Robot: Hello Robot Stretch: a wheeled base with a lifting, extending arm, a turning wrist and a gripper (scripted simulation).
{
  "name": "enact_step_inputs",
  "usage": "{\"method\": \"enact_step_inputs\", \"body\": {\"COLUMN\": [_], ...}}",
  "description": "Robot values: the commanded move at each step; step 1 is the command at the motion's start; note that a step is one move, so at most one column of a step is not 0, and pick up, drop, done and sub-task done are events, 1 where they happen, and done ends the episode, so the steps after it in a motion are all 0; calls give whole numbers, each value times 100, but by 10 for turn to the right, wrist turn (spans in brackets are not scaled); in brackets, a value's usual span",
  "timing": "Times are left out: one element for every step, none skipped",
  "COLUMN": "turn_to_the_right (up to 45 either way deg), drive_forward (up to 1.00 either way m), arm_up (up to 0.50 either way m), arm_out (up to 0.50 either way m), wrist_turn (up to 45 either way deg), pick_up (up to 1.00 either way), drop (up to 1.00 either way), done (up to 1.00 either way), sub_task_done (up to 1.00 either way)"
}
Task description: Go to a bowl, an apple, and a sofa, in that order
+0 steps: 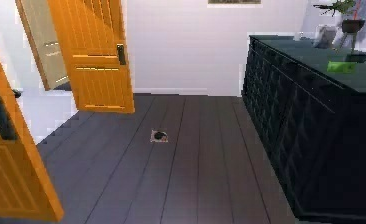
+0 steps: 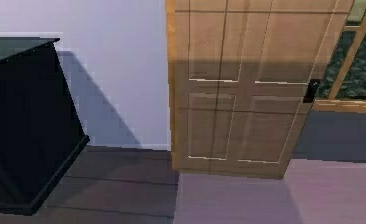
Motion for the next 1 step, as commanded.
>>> {"method": "enact_step_inputs", "body": {"turn_to_the_right": [0], "drive_forward": [25], "arm_up": [0], "arm_out": [0], "wrist_turn": [0], "pick_up": [0], "drop": [0], "done": [0], "sub_task_done": [0]}}
